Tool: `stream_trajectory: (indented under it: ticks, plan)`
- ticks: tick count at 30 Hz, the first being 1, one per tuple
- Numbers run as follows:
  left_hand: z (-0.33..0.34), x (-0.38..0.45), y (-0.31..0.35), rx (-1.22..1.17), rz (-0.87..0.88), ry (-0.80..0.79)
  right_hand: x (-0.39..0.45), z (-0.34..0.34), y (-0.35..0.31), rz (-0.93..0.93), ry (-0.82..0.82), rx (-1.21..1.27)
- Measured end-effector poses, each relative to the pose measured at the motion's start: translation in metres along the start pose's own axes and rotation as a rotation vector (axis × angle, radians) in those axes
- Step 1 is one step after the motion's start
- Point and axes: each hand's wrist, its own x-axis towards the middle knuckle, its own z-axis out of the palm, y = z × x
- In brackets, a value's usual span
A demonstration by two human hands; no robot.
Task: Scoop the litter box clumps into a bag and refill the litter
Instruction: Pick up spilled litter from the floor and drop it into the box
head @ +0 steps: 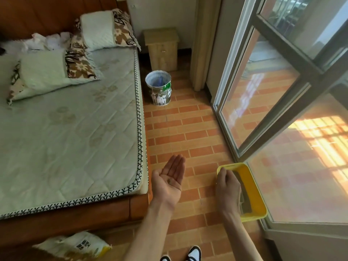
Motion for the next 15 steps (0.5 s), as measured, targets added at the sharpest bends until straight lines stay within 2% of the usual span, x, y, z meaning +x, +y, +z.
stream_trajectory:
  ticks: [8, 15]
  plan:
    - [0.017, -0.017, 0.006, -0.044, 0.093, -0.068, 0.017, 0.005, -0.02, -0.03, -0.15, 0.107]
    - [0.048, 0.006, 0.028, -0.084, 0.135, -0.147, 0.058, 0.022, -0.049, -0.068, -0.247, 0.102]
